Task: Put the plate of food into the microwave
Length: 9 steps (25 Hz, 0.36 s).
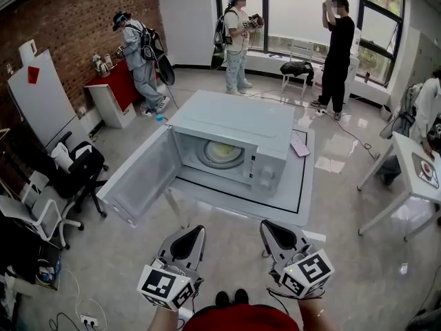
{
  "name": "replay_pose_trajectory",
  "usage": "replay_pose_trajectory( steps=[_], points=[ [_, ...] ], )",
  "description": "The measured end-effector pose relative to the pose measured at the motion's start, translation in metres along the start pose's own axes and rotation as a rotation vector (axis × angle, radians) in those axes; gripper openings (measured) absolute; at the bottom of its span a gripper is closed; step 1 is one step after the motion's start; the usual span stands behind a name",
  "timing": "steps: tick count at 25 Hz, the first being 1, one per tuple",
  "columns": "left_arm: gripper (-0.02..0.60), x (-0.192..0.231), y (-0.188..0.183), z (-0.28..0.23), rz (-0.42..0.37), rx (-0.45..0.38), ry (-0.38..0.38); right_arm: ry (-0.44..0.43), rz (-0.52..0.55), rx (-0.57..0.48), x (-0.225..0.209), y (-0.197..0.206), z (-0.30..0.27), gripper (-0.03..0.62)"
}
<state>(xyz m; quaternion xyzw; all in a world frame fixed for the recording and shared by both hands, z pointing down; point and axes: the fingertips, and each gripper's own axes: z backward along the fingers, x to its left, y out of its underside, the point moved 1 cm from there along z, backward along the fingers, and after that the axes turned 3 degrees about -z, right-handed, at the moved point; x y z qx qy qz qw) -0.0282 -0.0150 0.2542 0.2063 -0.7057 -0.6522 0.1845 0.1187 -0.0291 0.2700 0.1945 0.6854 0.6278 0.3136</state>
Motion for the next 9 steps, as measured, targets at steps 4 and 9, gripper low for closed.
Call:
replay_pose_trajectory(
  steps=[4,9],
  points=[
    [0.008,-0.009,-0.001,-0.001,-0.041,0.008,0.015,0.006,0.001,-0.007,0.001,-0.001,0.004,0.014],
    [0.008,-0.017,0.003,-0.002,-0.027,0.009,0.036,0.004,-0.006,0.001,0.003,0.007,0.009,0.014]
  ],
)
